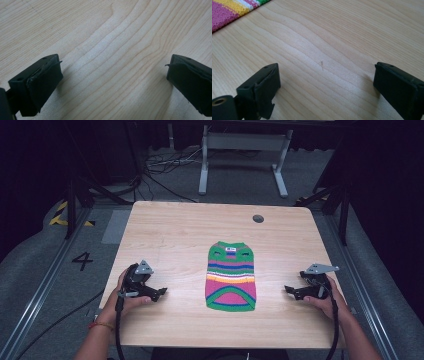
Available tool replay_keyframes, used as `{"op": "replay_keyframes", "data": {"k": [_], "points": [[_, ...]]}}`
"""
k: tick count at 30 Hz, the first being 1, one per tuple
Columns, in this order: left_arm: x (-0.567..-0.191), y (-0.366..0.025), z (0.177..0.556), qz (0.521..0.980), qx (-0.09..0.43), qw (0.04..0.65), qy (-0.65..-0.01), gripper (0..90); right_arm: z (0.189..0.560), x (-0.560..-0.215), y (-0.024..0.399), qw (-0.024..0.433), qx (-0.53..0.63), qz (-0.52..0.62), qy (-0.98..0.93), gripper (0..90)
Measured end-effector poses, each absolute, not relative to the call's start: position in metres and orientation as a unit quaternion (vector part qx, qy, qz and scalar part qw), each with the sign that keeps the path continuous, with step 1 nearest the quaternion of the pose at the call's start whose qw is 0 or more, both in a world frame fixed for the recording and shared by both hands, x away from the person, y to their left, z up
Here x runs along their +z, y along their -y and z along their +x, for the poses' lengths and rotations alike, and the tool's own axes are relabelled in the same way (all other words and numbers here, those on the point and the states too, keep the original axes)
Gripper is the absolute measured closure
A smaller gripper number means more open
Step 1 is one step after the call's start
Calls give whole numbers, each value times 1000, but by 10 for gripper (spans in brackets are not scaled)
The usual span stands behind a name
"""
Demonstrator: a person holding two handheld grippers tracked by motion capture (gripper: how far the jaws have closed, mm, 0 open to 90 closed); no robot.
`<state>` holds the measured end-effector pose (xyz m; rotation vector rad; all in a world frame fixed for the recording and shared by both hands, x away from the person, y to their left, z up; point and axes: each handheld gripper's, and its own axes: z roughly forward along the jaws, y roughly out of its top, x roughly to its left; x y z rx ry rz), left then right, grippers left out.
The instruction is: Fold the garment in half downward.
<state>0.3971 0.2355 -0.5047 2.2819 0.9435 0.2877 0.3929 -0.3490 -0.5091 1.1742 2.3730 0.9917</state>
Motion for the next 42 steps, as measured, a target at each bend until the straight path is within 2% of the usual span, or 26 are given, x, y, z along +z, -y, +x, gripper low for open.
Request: {"op": "replay_keyframes", "data": {"k": [7,9,11,12,13,15,16,24,27,35,42], "points": [[-504,-236,398,866,116,322,-365,9,393,-508,350,155,343,409,-832,83],[-504,-236,399,864,118,324,-367,32,393,-506,350,152,341,402,-836,147],[-501,-238,401,864,116,329,-362,110,395,-502,348,148,332,399,-842,201],[-500,-238,402,865,118,330,-358,194,395,-501,347,153,328,400,-842,233],[-499,-238,404,866,117,327,-360,224,396,-500,347,151,328,401,-842,245],[-497,-238,407,867,124,320,-362,204,399,-498,348,144,331,408,-839,255],[-493,-237,409,868,134,316,-360,219,402,-494,347,148,329,408,-839,305],[-477,-224,437,864,128,336,-354,217,431,-468,332,154,363,402,-827,344],[-475,-214,450,863,116,344,-351,233,443,-465,320,149,374,395,-826,374],[-472,-185,478,859,127,351,-349,247,472,-461,287,148,373,377,-835,407],[-469,-153,506,863,127,355,-335,287,496,-457,267,155,372,360,-841,489]]}}
